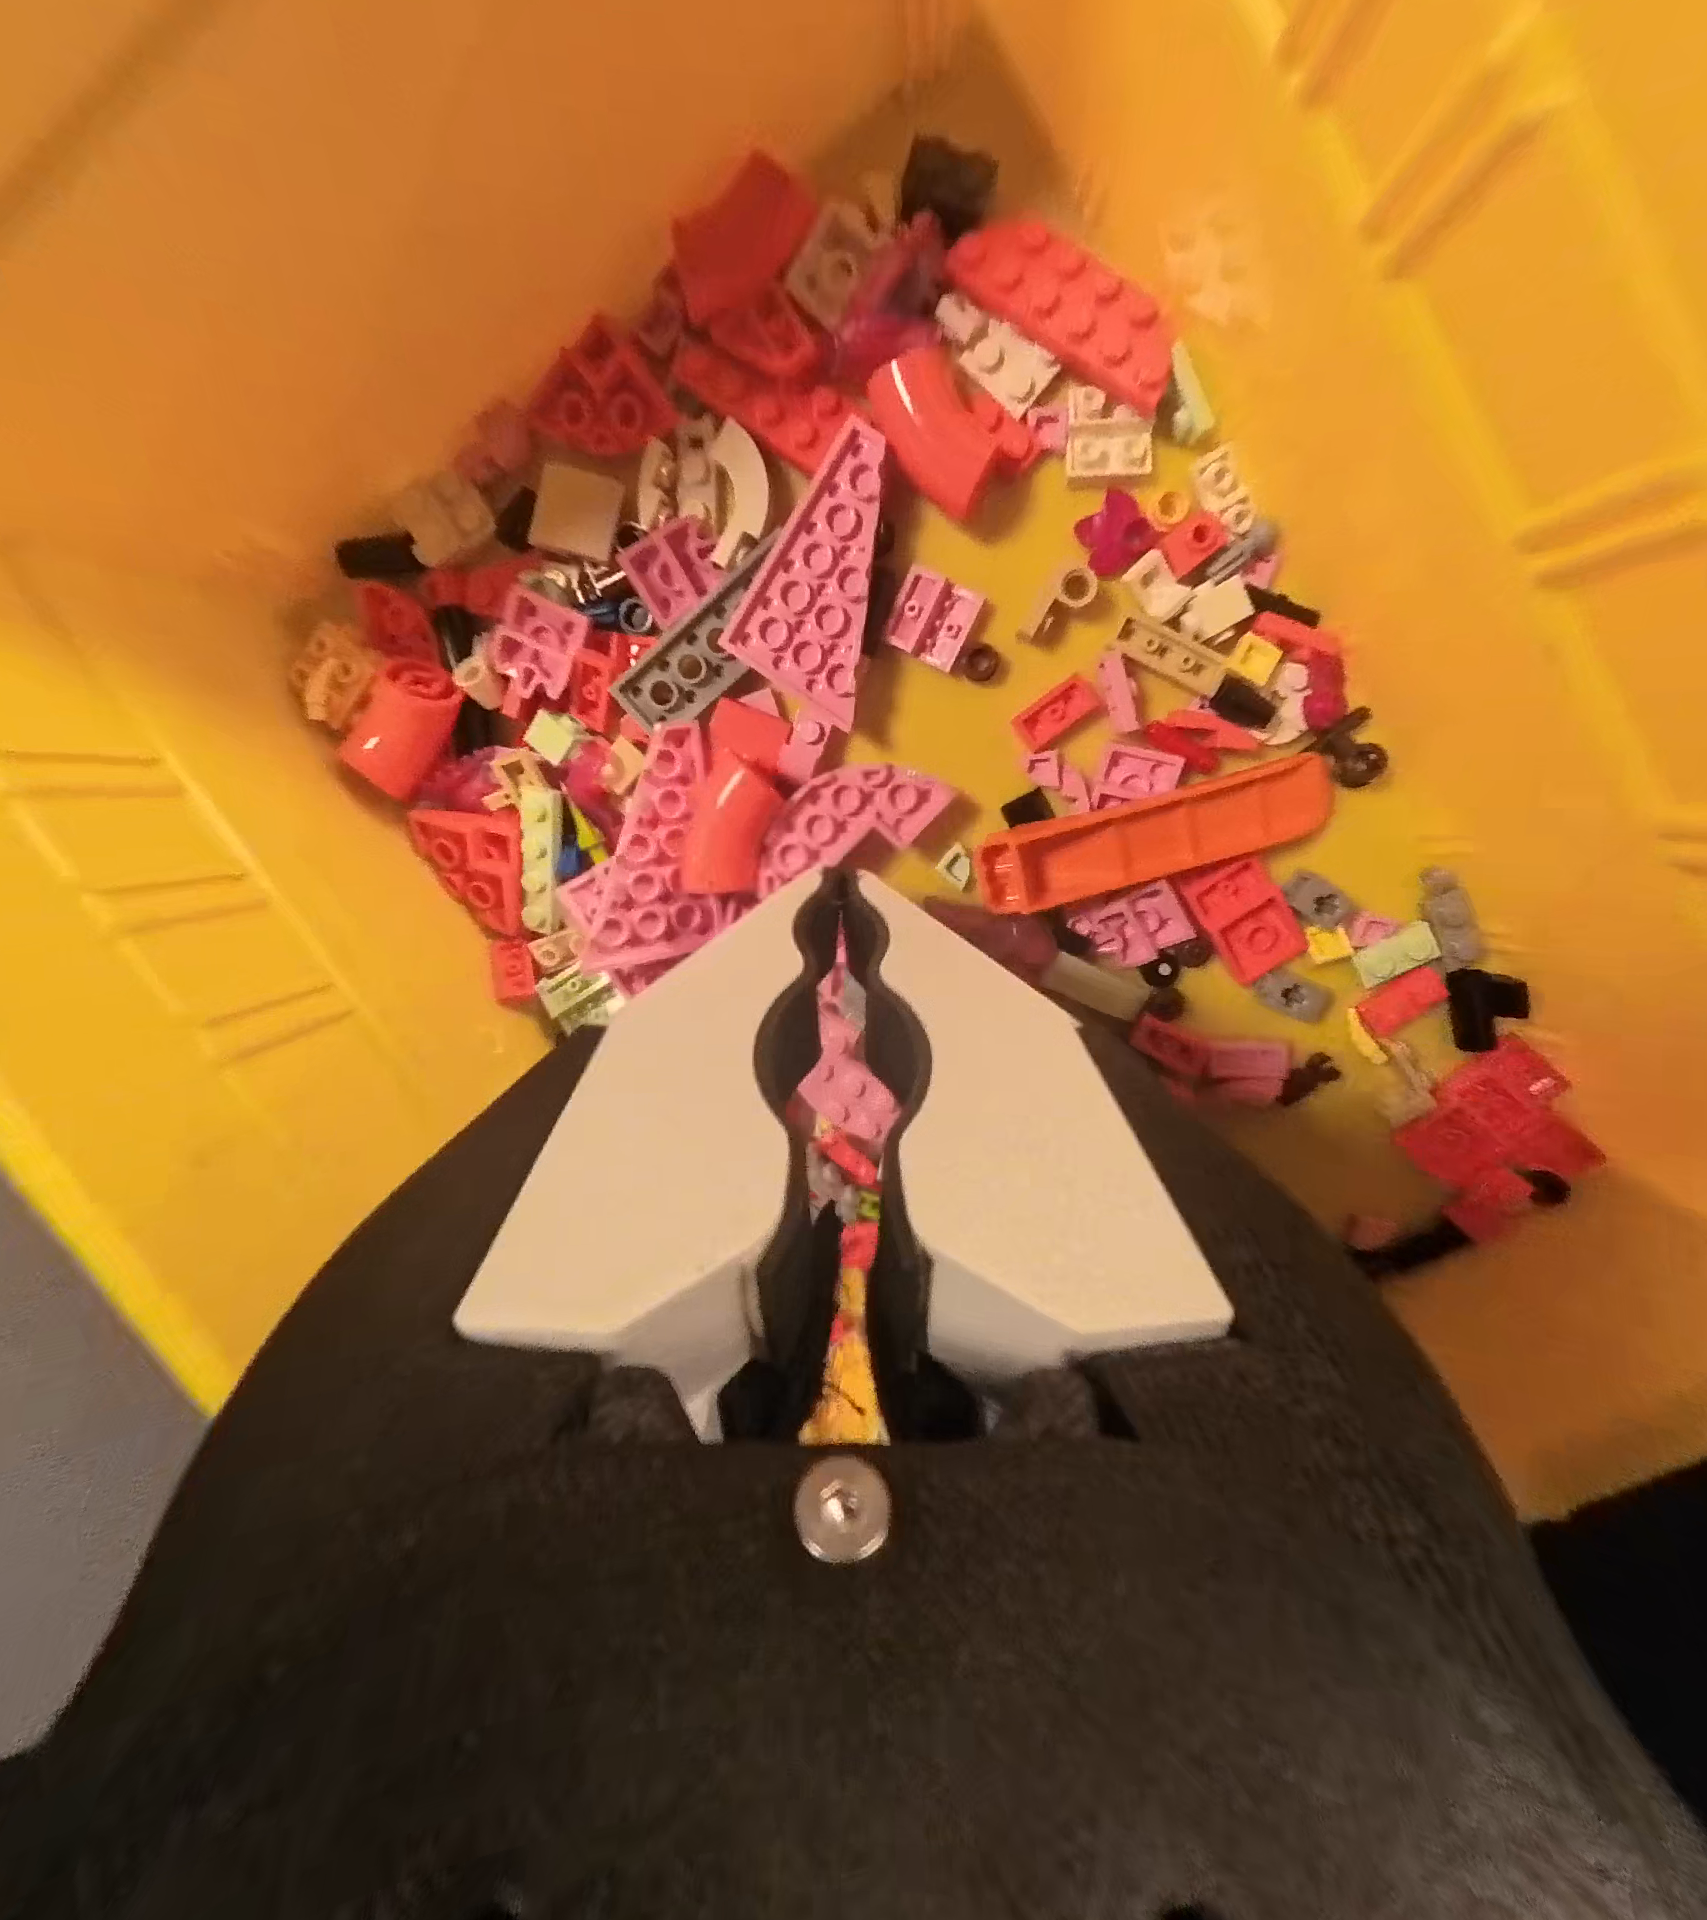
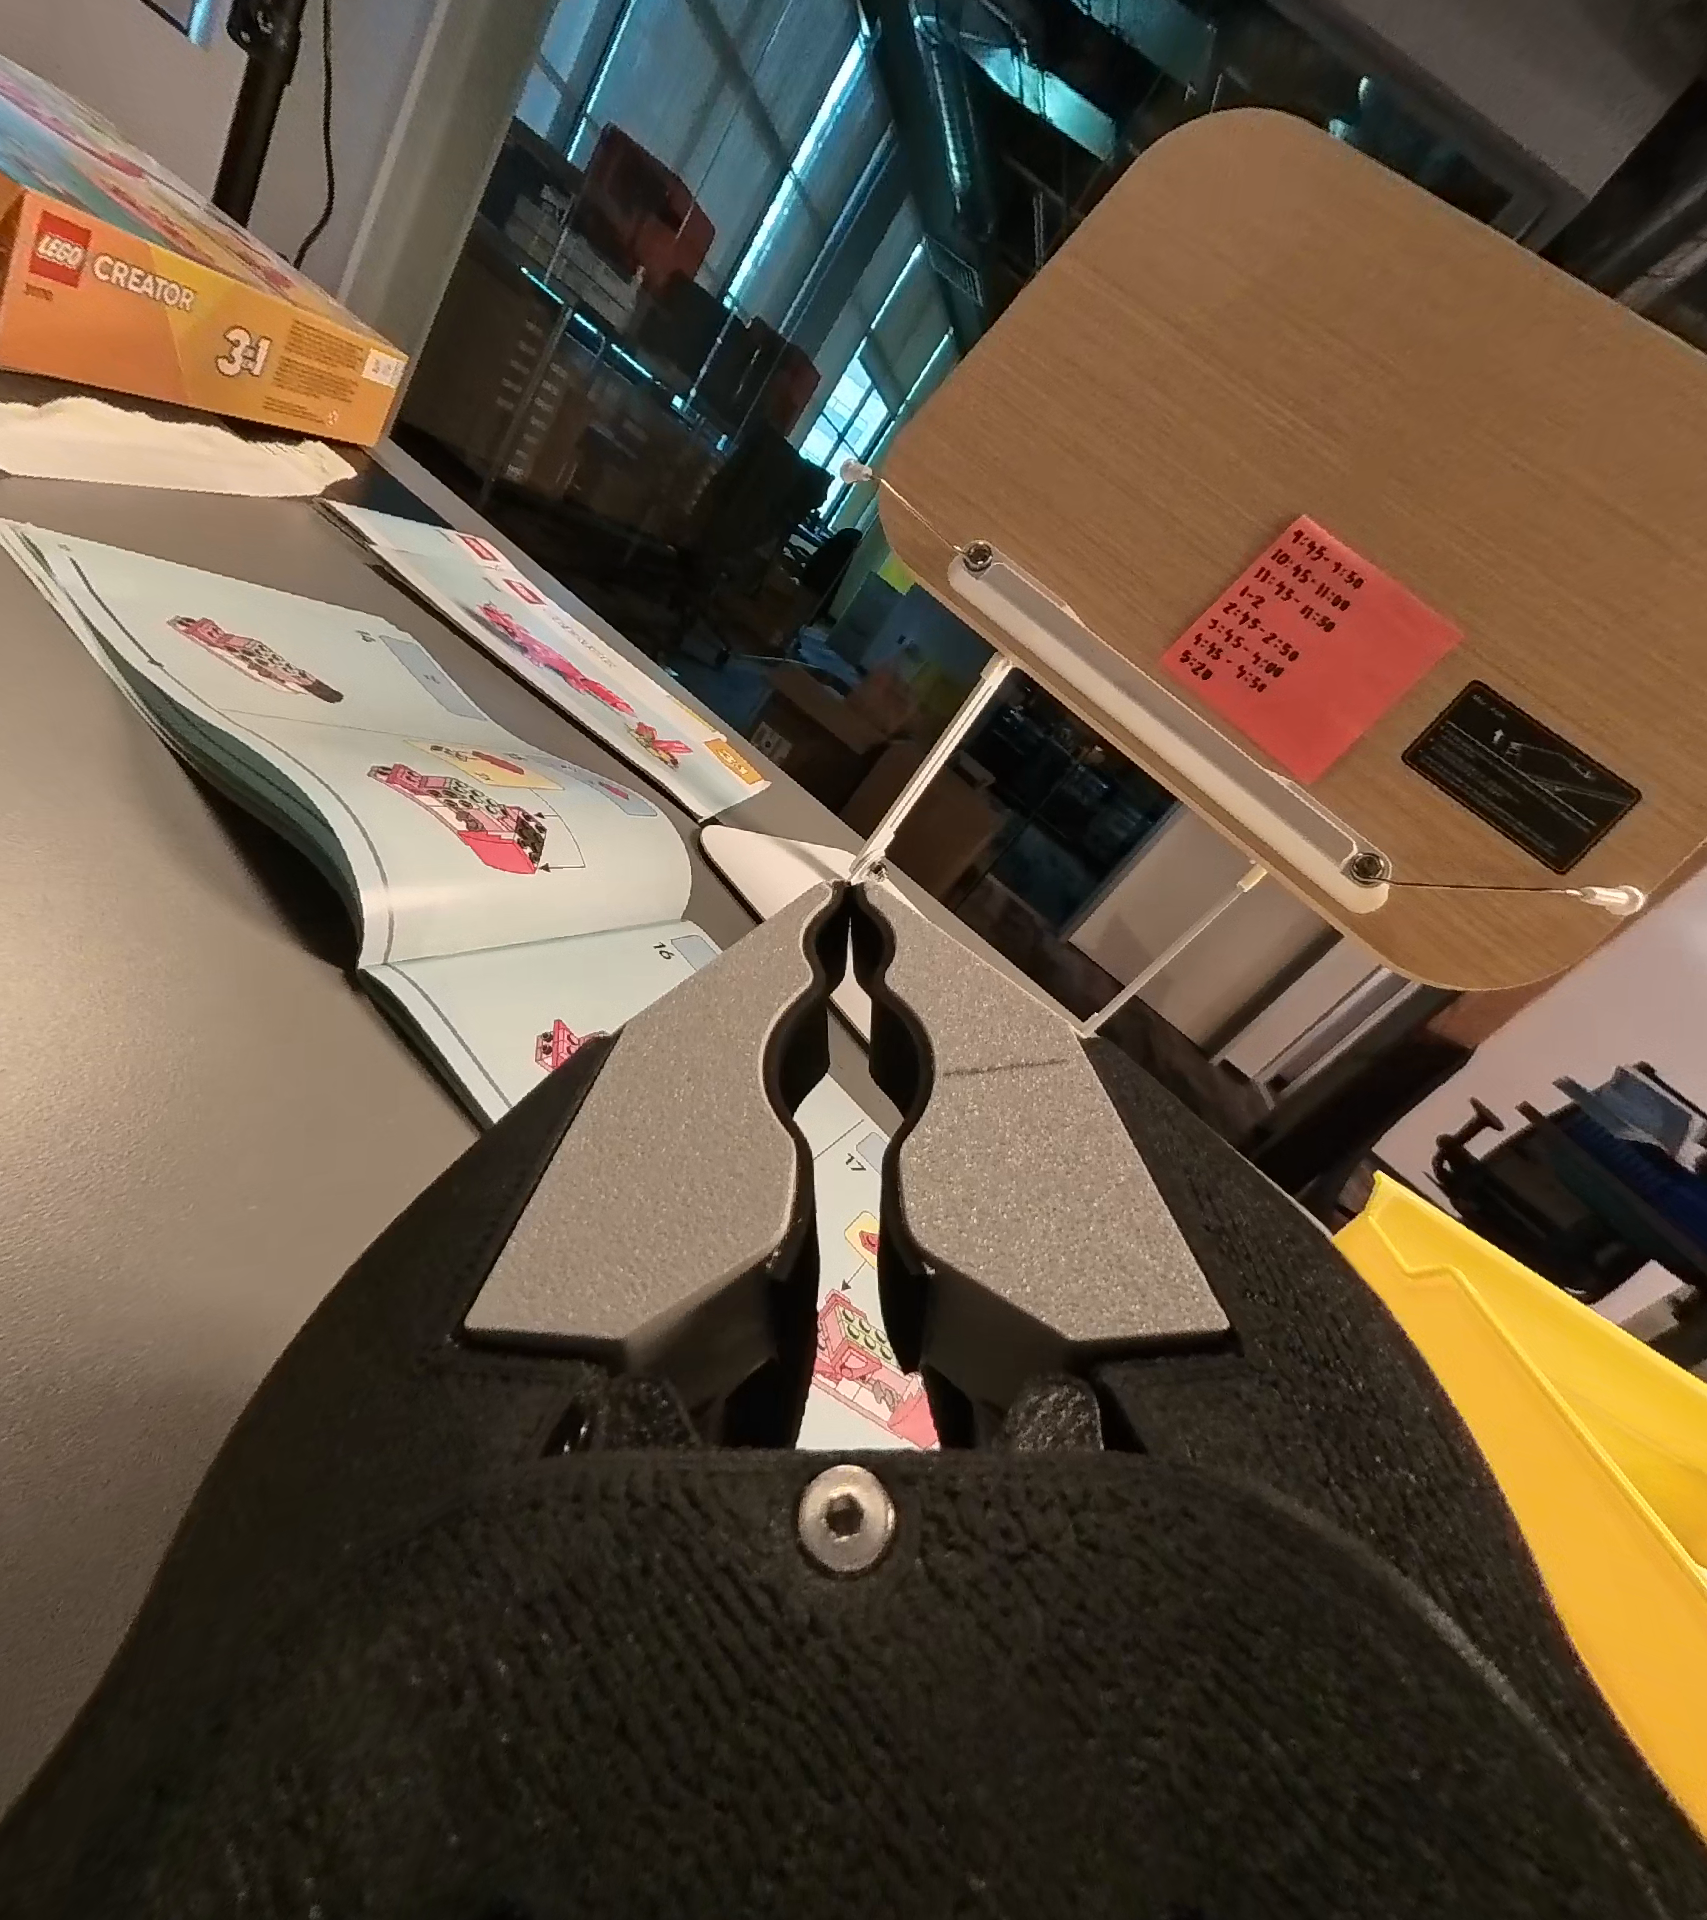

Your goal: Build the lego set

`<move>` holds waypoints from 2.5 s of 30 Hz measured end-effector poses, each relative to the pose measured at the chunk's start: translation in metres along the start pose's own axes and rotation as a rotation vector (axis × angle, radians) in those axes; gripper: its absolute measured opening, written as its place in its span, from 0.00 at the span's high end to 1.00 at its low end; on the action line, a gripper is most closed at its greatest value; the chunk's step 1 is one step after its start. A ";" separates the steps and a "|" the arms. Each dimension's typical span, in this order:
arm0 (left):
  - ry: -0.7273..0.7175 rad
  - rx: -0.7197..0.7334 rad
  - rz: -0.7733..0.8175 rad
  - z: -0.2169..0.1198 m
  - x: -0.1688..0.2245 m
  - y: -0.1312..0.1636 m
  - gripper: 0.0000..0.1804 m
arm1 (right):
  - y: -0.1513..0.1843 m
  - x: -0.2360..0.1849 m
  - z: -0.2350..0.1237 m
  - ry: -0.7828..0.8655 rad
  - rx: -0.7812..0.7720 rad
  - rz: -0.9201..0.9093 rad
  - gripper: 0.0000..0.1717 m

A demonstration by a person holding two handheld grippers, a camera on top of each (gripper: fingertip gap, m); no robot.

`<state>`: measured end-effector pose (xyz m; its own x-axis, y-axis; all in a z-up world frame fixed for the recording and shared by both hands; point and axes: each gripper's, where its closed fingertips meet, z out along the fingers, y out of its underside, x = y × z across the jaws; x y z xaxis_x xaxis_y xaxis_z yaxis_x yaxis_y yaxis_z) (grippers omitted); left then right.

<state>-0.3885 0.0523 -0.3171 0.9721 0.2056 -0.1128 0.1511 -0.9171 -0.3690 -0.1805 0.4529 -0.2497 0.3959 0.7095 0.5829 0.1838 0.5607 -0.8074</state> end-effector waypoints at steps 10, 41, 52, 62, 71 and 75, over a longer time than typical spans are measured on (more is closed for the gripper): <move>-0.088 -0.075 -0.049 -0.039 -0.021 0.021 1.00 | -0.001 0.000 -0.001 -0.002 0.008 0.005 1.00; 0.031 -0.364 0.024 0.014 -0.008 0.022 1.00 | -0.006 0.008 -0.004 0.018 0.047 0.070 1.00; -0.143 -0.155 -0.011 0.021 -0.041 -0.031 1.00 | -0.007 0.008 -0.005 0.011 0.058 0.081 1.00; 0.051 -0.304 -0.099 0.028 -0.017 -0.007 1.00 | -0.009 0.006 -0.005 0.001 0.065 0.085 1.00; 0.005 -0.149 -0.073 0.031 -0.021 -0.047 1.00 | -0.009 0.006 -0.005 0.001 0.067 0.082 1.00; -0.163 -0.104 -0.043 0.036 -0.054 -0.057 1.00 | -0.010 0.005 -0.005 -0.005 0.070 0.079 1.00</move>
<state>-0.4559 0.1059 -0.3235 0.9235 0.2906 -0.2503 0.2181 -0.9348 -0.2805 -0.1760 0.4486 -0.2394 0.4024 0.7546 0.5183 0.0887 0.5314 -0.8425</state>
